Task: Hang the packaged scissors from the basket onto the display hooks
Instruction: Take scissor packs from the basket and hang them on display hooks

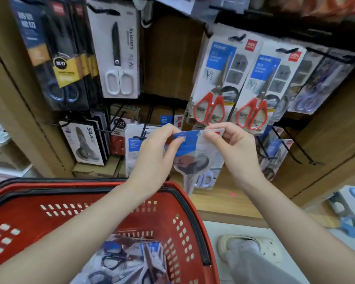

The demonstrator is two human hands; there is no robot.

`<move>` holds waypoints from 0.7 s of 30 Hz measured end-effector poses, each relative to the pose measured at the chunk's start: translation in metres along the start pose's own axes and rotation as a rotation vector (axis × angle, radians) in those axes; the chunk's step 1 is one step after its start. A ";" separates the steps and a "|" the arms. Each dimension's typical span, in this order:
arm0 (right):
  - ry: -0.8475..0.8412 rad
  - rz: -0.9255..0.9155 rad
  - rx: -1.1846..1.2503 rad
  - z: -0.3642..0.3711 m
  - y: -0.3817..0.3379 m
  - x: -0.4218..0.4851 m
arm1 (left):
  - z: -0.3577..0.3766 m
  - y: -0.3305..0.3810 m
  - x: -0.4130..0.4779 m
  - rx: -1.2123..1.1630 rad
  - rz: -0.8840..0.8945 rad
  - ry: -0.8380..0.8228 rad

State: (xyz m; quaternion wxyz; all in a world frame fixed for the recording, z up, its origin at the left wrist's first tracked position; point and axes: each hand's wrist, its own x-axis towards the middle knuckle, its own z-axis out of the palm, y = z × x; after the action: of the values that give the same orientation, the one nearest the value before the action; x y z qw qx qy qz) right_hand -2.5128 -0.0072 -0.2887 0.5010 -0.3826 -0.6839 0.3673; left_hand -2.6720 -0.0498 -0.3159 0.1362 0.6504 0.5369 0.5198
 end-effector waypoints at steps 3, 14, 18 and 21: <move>-0.013 0.007 -0.102 0.012 0.016 0.005 | -0.015 -0.028 0.007 0.182 0.040 -0.092; -0.074 0.273 -0.357 0.037 0.108 0.024 | -0.031 -0.109 0.016 0.566 -0.009 -0.422; -0.073 0.342 -0.327 0.063 0.120 0.036 | -0.027 -0.120 0.012 0.586 0.040 -0.405; -0.065 0.325 -0.354 0.075 0.125 0.046 | -0.030 -0.121 0.011 0.595 0.088 -0.378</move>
State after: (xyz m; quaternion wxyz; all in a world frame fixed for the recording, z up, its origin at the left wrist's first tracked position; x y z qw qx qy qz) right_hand -2.5756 0.0793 -0.3984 0.3384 -0.5575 -0.6827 0.3295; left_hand -2.7650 -0.0053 -0.3865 0.0155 0.7687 0.6017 0.2164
